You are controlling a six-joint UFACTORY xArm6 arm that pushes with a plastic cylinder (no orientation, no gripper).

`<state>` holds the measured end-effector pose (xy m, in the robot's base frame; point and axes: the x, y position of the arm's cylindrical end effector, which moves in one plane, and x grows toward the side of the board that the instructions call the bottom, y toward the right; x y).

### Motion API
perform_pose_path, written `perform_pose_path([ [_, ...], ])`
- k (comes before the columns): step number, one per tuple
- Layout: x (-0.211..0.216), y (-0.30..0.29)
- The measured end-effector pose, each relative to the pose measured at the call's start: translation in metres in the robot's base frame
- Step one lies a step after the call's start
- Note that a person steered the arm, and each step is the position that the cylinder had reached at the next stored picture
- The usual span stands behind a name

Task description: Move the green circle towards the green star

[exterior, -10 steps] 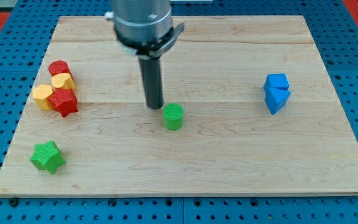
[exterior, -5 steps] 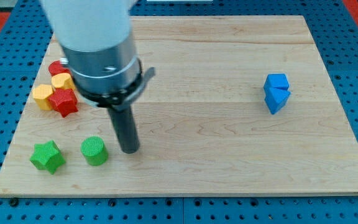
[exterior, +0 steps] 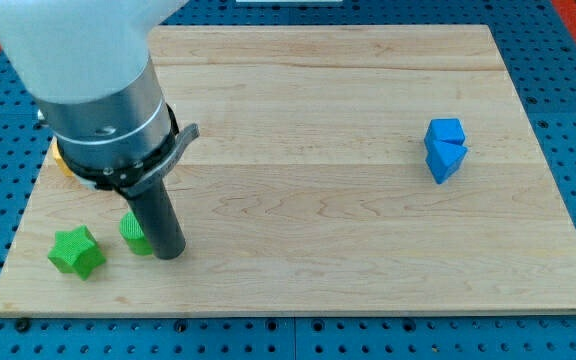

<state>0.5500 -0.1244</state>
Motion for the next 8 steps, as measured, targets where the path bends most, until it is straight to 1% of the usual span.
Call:
perform_pose_path([
  [1,-0.006,-0.013],
  [2,-0.009,0.020],
  [4,-0.041,0.015],
  [5,-0.018,-0.006],
  [6,-0.003,-0.007],
  [7,-0.003,-0.007],
  [8,-0.021,0.000],
])
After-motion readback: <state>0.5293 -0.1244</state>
